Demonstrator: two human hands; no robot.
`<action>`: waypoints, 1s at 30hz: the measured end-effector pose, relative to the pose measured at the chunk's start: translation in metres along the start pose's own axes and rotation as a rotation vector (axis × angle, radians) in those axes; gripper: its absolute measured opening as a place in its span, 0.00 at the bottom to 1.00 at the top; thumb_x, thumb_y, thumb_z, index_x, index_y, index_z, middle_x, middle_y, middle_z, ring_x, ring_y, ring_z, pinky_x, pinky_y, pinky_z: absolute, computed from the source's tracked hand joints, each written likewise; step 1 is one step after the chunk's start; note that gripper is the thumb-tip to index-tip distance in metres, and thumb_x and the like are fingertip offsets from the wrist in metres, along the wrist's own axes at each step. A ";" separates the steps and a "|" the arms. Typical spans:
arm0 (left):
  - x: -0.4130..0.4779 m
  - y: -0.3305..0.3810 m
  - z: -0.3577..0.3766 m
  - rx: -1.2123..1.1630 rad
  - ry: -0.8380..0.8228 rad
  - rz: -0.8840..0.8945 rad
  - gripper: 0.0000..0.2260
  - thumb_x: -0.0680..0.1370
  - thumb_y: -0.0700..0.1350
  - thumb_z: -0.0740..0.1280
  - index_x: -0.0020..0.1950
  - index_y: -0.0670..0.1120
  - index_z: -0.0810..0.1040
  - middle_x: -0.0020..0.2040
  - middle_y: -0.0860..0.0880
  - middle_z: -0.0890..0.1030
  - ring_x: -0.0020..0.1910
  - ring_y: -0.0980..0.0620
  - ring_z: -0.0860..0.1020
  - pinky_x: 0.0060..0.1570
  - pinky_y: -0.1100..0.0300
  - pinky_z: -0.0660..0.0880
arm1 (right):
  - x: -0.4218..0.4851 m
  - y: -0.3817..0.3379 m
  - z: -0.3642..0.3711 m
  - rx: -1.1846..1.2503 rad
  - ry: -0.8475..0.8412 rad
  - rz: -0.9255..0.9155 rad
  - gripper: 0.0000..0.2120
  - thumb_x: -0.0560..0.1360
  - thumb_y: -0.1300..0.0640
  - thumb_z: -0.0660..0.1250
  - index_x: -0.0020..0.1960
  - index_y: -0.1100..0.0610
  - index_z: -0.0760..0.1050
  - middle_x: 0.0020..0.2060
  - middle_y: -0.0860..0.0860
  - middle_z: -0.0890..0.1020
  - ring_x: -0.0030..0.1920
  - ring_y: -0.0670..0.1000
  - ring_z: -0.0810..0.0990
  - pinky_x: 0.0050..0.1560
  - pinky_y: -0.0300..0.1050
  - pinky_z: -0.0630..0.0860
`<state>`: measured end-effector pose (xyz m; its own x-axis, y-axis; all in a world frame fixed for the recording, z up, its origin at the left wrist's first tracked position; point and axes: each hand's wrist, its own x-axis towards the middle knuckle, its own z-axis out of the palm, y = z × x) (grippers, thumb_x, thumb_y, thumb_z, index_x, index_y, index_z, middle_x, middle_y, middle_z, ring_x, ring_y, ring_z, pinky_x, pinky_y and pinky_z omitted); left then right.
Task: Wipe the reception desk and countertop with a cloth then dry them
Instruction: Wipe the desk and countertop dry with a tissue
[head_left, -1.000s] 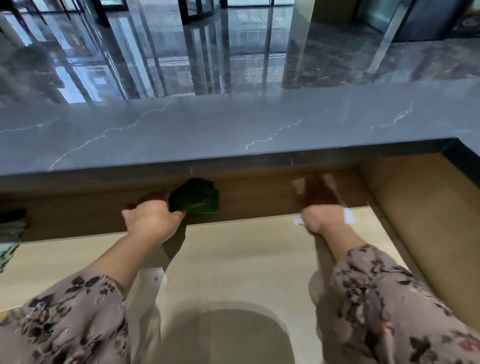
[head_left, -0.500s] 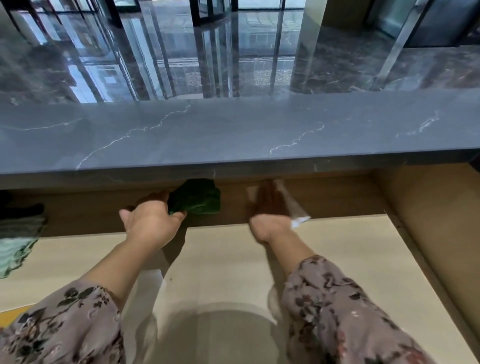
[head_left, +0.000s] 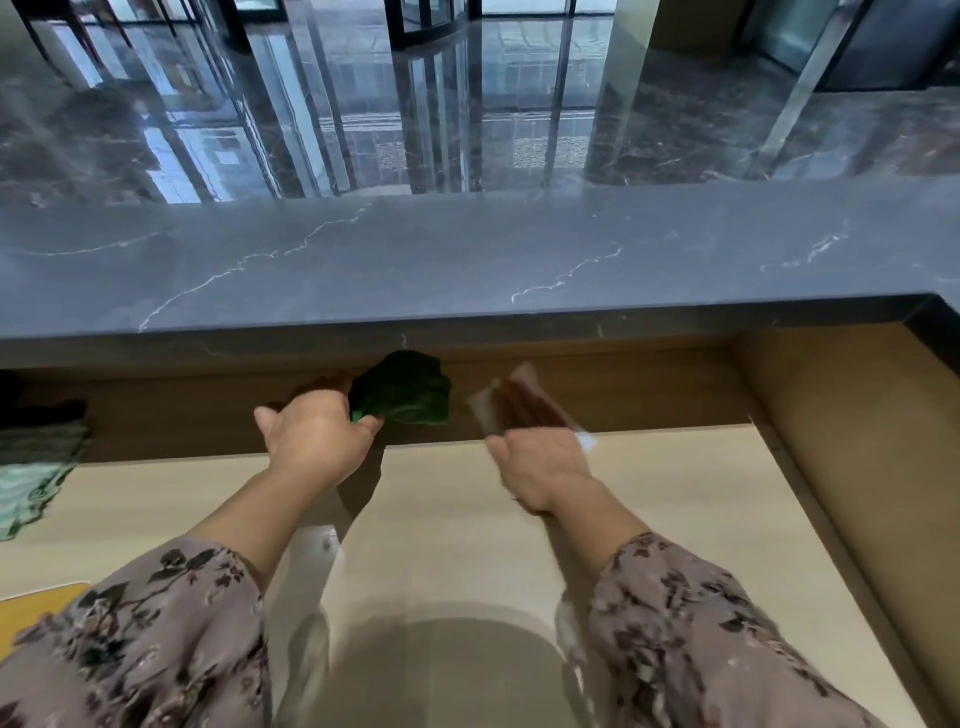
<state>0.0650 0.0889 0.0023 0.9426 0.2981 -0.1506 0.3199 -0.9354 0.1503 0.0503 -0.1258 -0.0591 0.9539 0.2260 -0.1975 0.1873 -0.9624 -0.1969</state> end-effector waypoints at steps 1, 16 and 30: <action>-0.003 0.008 0.001 -0.001 -0.013 0.013 0.18 0.79 0.58 0.62 0.34 0.48 0.72 0.33 0.48 0.75 0.37 0.49 0.70 0.59 0.50 0.60 | -0.005 0.026 -0.001 -0.023 0.016 0.078 0.26 0.82 0.45 0.45 0.58 0.58 0.77 0.59 0.55 0.80 0.62 0.57 0.76 0.61 0.50 0.71; -0.034 0.121 0.039 -0.003 -0.156 0.240 0.13 0.81 0.56 0.58 0.43 0.48 0.71 0.36 0.50 0.70 0.43 0.47 0.72 0.49 0.55 0.67 | -0.071 0.158 -0.002 -0.105 0.164 0.429 0.23 0.81 0.48 0.44 0.62 0.60 0.69 0.59 0.56 0.73 0.61 0.55 0.68 0.68 0.48 0.60; -0.060 0.094 0.044 -0.023 -0.022 0.332 0.12 0.79 0.55 0.61 0.54 0.48 0.73 0.49 0.48 0.78 0.52 0.46 0.74 0.59 0.49 0.62 | -0.106 0.097 0.017 -0.047 0.076 0.176 0.44 0.67 0.41 0.24 0.78 0.59 0.43 0.78 0.54 0.45 0.78 0.52 0.41 0.73 0.46 0.34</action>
<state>0.0346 -0.0247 -0.0175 0.9935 -0.0265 -0.1105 -0.0020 -0.9763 0.2162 -0.0370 -0.2404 -0.0734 0.9874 0.0435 -0.1519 0.0252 -0.9924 -0.1204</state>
